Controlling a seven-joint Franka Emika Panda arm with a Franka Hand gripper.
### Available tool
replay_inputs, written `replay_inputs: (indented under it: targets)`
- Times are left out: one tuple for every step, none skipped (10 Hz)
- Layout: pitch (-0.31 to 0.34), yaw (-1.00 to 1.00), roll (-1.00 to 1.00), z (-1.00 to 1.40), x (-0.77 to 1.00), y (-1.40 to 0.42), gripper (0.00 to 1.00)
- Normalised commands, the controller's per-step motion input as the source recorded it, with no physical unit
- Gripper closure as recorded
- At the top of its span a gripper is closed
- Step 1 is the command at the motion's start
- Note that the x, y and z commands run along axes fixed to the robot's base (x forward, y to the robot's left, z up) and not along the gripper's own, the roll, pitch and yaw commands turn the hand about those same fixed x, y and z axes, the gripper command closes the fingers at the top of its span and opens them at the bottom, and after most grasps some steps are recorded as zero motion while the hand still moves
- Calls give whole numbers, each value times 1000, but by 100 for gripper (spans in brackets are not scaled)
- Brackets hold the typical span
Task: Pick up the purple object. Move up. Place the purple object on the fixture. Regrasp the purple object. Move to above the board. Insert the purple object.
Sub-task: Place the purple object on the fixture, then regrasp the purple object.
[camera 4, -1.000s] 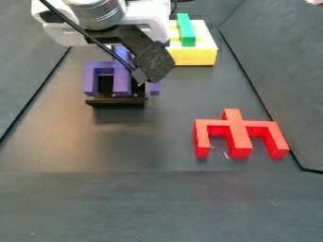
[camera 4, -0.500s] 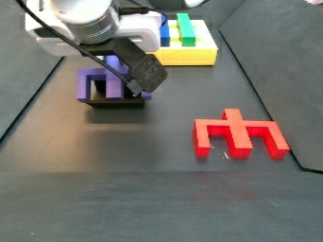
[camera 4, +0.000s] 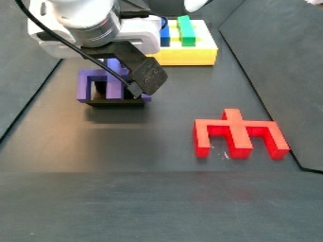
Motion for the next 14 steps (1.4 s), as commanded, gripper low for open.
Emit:
replay_inputs:
  targets:
    - [0,0,0,0,0,0,100]
    - [0,0,0,0,0,0,0]
    - [0,0,400,71,-17,-11,0]
    - [0,29,706,40,-86,0,0]
    - [-40,40,809,63,-86,-31,0]
    - [-23,29,866,71,-37,-71,0]
    - [-51,23,809,80,-103,-86,0]
    - [-69,17,737,149,-91,-63,0]
    - [-51,23,694,214,-9,-57,0]
    - [0,29,723,251,0,-37,0]
    - [0,23,794,271,43,-37,0]
    - [0,6,909,303,54,-69,0]
    - [0,6,1000,274,57,-83,0]
    - [0,3,1000,209,49,-103,0]
